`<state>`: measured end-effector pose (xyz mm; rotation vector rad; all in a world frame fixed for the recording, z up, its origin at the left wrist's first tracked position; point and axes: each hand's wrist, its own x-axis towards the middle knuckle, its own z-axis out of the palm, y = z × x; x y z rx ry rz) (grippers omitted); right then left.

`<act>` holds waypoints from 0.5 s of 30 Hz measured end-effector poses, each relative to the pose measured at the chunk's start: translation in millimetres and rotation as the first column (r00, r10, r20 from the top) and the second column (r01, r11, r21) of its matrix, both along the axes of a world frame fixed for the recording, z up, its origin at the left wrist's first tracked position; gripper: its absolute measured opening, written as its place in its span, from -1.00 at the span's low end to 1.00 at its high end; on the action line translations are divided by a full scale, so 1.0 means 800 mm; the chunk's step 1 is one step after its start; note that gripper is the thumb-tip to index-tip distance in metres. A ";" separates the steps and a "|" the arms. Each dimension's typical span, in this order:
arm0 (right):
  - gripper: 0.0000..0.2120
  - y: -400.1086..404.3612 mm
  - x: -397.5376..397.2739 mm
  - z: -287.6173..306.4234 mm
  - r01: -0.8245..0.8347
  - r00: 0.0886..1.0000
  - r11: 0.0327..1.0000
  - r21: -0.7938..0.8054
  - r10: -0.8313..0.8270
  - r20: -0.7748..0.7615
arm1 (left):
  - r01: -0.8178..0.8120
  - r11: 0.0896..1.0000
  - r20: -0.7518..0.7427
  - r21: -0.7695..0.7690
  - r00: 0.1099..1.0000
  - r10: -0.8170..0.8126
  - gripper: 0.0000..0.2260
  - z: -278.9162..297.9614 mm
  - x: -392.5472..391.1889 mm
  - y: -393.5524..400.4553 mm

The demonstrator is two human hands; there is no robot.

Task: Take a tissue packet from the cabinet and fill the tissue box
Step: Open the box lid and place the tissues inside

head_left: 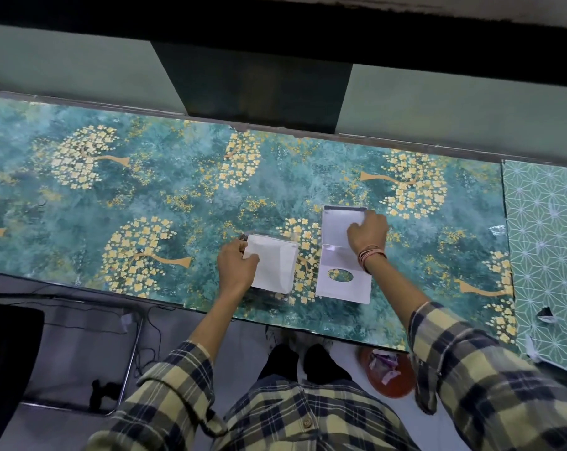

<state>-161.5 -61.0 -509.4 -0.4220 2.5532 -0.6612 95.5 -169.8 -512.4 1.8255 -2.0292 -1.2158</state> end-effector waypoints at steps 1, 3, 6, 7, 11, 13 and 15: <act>-0.72 -0.006 0.019 0.009 -0.078 0.997 0.995 -0.060 0.077 -0.015 | 0.021 1.000 0.007 0.008 1.000 -0.021 -0.72 -0.008 0.001 -0.001; -0.74 -0.014 0.065 0.028 -0.291 0.956 0.932 -0.216 0.292 -0.029 | 0.044 0.999 0.026 0.028 0.999 -0.045 -0.62 -0.017 -0.002 0.000; -0.83 -0.014 0.130 0.035 -0.619 0.766 0.721 -0.313 0.642 -0.035 | 0.060 0.998 0.061 0.031 0.996 -0.062 -0.58 -0.024 -0.008 0.001; -0.82 -0.014 0.145 0.032 -0.692 0.693 0.659 -0.296 0.720 -0.017 | 0.066 0.997 0.064 0.026 0.996 -0.068 -0.57 -0.028 -0.009 0.000; -0.67 -0.016 0.168 0.001 -0.845 0.531 0.533 -0.030 0.845 0.057 | 0.073 0.997 0.105 0.030 0.992 -0.076 -0.56 -0.037 -0.009 -0.003; -0.68 -0.017 0.165 -0.010 -0.854 0.519 0.512 0.088 0.852 0.077 | 0.083 0.996 0.128 0.031 0.988 -0.086 -0.57 -0.039 -0.008 -0.006; -0.73 -0.016 0.162 -0.016 -0.846 0.528 0.514 0.140 0.844 0.094 | 0.082 0.995 0.128 0.060 0.988 -0.089 -0.57 -0.042 -0.006 -0.010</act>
